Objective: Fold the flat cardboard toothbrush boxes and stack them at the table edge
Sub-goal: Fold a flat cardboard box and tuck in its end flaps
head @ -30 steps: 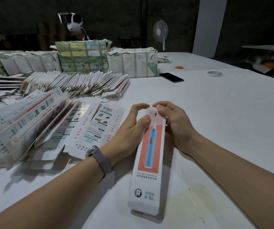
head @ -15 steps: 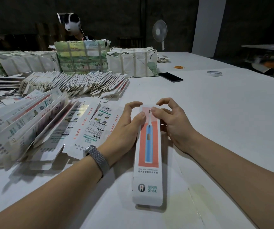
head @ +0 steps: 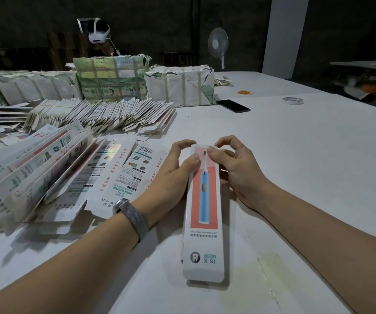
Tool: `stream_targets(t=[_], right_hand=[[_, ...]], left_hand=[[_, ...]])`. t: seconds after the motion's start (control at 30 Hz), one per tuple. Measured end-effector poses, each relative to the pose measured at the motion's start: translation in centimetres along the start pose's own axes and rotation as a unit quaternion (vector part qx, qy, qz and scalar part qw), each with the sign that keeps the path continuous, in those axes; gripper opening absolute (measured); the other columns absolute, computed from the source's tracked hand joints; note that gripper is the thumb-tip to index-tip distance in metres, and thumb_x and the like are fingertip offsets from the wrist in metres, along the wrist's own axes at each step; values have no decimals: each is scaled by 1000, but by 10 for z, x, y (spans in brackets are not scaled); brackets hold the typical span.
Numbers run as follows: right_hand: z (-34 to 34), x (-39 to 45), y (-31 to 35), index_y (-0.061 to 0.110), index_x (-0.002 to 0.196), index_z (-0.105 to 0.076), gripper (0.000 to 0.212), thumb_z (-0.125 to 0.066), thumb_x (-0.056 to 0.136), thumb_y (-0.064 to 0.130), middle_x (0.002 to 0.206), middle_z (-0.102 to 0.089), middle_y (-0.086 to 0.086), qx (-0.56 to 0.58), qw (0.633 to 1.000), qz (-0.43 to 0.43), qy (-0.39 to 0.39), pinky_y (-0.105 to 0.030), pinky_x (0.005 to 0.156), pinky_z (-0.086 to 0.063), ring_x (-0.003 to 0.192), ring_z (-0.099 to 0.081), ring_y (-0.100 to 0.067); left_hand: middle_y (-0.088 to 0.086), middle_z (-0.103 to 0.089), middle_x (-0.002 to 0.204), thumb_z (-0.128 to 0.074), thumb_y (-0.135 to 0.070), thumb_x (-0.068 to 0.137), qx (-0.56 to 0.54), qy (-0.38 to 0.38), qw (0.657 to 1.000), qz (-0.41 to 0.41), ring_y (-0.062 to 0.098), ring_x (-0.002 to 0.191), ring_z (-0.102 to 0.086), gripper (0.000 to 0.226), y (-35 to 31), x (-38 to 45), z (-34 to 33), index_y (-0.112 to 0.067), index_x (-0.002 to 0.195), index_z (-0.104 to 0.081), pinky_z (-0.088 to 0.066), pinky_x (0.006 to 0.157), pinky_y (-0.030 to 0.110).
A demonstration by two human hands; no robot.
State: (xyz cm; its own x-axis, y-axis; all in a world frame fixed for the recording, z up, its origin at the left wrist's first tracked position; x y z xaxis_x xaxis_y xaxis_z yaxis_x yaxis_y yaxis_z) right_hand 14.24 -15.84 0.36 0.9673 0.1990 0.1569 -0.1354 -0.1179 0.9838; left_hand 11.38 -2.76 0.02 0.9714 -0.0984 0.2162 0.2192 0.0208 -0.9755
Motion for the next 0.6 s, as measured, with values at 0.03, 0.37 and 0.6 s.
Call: stream_targets(t=[0.03,0.37,0.6], right_hand=[[0,0,0,21,92,-50,17,-64,96,31,79,-73,-8,4,1000,-1,0,-33,64,-60,69,-72,-25],[1,1,17,34,115,-53,29,-70,91,33,100,-60,-1,-72,996,57,2,-17,58,-52,72,-70,-5],[-14,-23,47,39,113,-59,53,-70,68,64,114,-57,14,-450,878,136,92,-19,77,-50,95,-59,-5]], left_hand=[[5,-76,83,-49,-27,106,-2,3,1000,1,21,73,-73,18,0,0,0,-39,120,-48,-59,70,34],[7,-72,70,-55,-32,103,-138,-80,987,28,25,60,-69,18,10,2,17,-41,111,-41,-50,42,26],[8,-77,83,-61,-25,101,-151,-120,981,18,32,66,-75,27,8,1,21,-42,108,-41,-56,46,34]])
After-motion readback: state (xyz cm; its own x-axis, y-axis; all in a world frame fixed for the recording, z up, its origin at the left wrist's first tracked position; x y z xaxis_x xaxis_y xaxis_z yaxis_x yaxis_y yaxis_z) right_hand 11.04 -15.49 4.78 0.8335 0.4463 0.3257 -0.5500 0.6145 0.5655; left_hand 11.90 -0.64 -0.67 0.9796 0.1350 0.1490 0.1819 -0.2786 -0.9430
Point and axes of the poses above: each hand's wrist, its own x-axis towards the middle knuckle, its own z-axis out of the back of the hand, y = z × x, the point moved 10 cm from there along x, towards the middle knuckle
